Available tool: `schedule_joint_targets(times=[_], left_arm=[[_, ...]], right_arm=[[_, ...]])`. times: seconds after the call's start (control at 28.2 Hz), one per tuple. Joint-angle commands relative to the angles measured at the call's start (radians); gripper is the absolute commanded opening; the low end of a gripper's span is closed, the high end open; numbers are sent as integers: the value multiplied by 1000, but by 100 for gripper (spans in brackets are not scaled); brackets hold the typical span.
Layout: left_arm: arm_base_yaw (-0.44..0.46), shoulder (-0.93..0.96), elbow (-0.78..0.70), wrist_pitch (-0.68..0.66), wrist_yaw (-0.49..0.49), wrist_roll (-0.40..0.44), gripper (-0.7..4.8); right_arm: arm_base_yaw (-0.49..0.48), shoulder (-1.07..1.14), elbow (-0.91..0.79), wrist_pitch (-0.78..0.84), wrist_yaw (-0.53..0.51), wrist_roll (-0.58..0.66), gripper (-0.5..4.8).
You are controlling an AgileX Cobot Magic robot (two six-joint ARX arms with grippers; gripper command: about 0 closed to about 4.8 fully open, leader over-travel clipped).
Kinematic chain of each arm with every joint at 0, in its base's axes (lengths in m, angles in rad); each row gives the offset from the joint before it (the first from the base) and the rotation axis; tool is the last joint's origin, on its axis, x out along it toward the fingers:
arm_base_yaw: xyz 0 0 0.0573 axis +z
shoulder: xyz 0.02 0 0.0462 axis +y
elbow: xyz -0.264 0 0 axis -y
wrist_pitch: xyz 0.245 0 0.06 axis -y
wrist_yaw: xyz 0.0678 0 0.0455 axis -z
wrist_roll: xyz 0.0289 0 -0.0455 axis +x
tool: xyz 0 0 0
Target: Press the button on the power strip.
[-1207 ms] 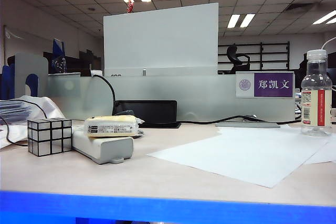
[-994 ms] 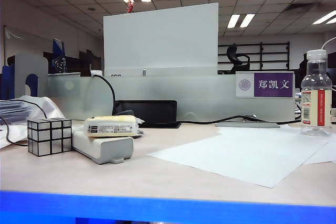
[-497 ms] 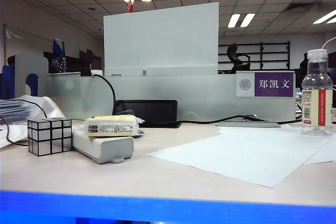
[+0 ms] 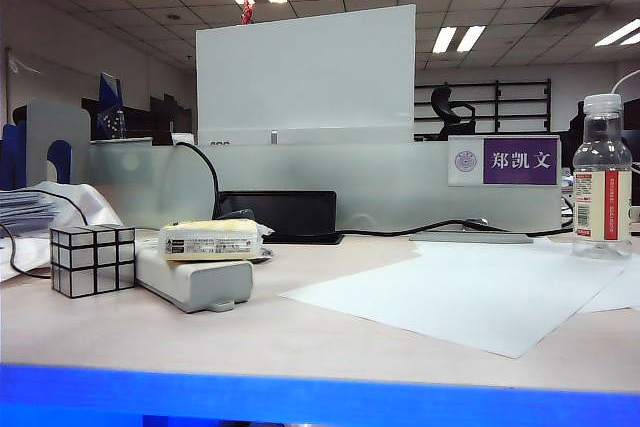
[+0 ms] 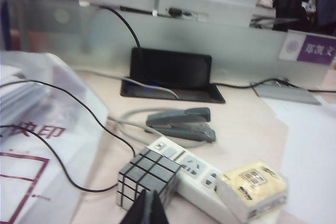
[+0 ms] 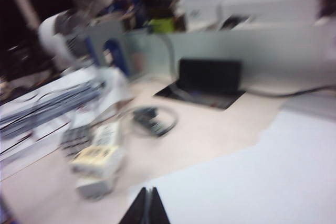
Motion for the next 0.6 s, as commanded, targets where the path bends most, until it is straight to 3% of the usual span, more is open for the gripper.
schedule_joint_targets(times=[0.04,0.28,0.46,0.6], left_arm=[[-1,105,63,10,45,0,-4],[-2,491,324,-50,138,53,-4],[-2,809,585,-135,210,143,-5],[-5,1040,826,-327,243,225,-5]], right_arm=[[3,127,60,11,-93,-8,3],[126,327,148,35,-127,-55,3],[269,370,167,62,-38,-84,3],[357,381,167,48,5,-83,3]])
